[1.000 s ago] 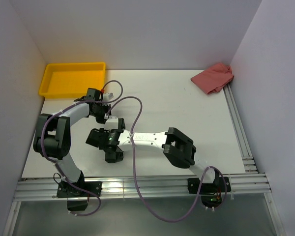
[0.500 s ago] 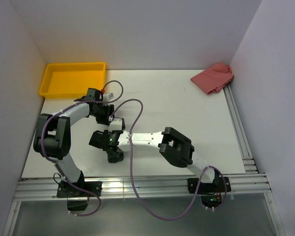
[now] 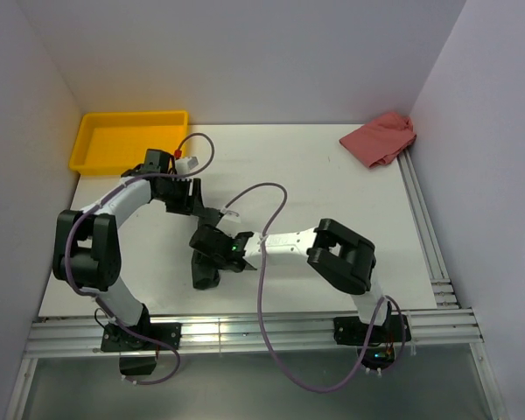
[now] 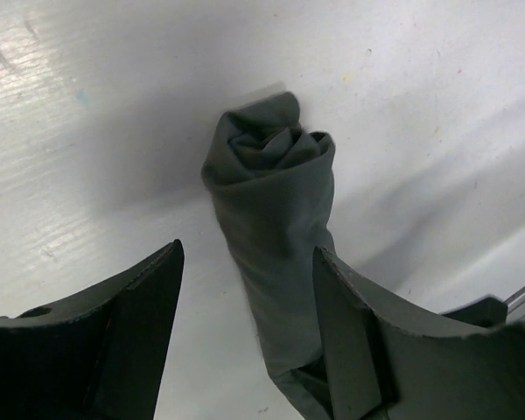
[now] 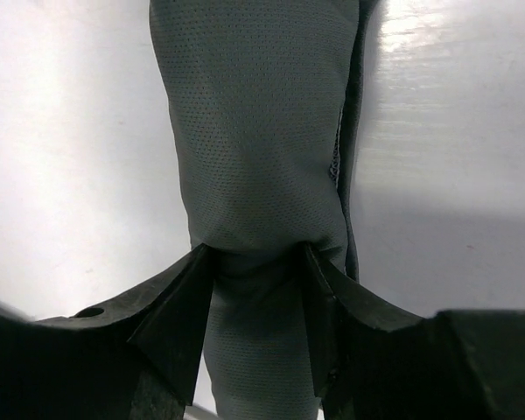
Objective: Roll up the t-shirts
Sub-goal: Roll the tshirt
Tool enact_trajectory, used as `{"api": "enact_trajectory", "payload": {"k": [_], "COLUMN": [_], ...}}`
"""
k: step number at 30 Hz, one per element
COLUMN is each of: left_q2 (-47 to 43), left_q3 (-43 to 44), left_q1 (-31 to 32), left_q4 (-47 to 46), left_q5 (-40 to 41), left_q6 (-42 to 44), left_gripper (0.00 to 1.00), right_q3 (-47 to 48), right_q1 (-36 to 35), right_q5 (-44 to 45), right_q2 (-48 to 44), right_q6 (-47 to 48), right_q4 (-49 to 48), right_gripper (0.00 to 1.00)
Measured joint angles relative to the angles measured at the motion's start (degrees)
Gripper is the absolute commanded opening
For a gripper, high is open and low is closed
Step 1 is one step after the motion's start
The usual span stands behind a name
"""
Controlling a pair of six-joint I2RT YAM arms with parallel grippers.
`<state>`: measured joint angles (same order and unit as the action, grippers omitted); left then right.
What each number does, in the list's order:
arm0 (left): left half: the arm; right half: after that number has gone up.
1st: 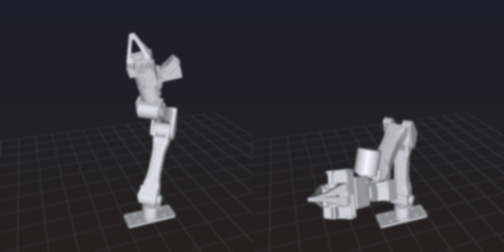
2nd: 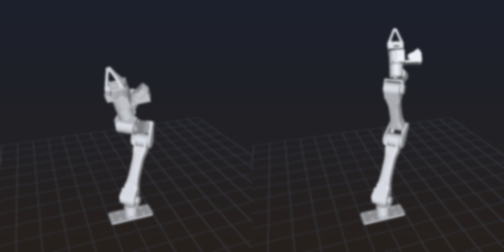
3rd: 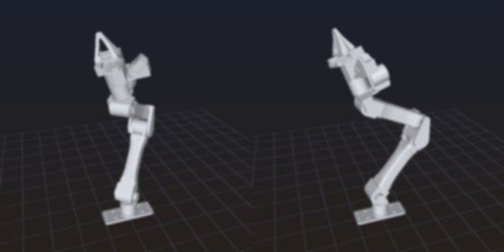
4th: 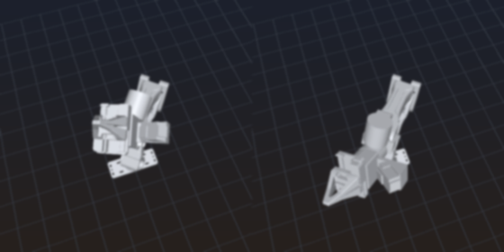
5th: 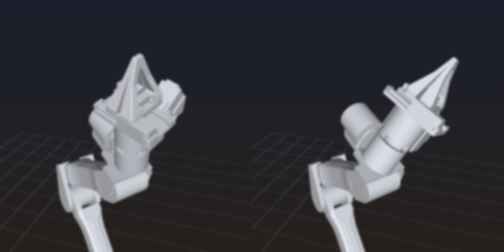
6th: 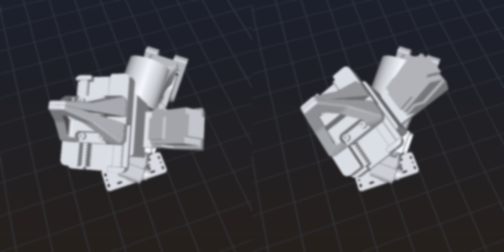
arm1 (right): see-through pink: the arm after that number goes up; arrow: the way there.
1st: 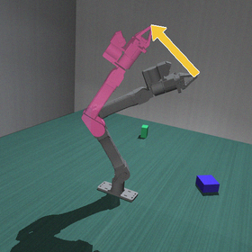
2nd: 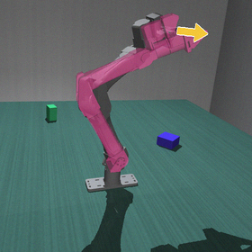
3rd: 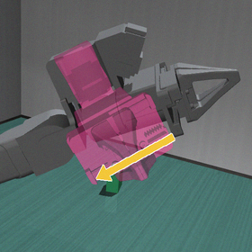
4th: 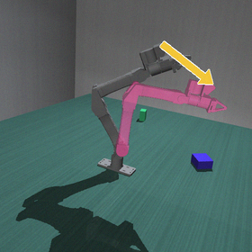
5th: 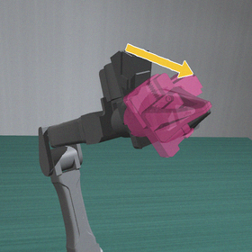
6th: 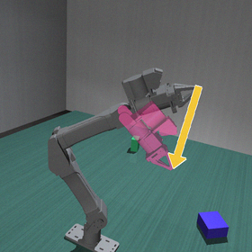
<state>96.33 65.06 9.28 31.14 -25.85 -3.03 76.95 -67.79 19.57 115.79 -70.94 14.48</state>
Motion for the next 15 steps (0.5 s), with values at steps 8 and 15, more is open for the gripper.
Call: {"api": "enact_trajectory", "payload": {"k": [8,15], "left_q2": [-0.1,1.0], "left_q3": [0.2,-0.6], "left_q1": [-2.6,-2.8], "left_q4": [3.9,5.6], "left_q5": [-2.8,-6.6], "left_q6": [5.7,9.0], "left_gripper": [0.67,0.67], "right_q3": [-14.7,-18.9], "right_q1": [4.5,6.9], "right_q5": [-11.5,-18.5], "right_q2": [-3.1,-1.4], "right_q6": [-3.5,-6.4], "right_q4": [-25.5,-38.2], "right_gripper": [0.50,0.50]}}
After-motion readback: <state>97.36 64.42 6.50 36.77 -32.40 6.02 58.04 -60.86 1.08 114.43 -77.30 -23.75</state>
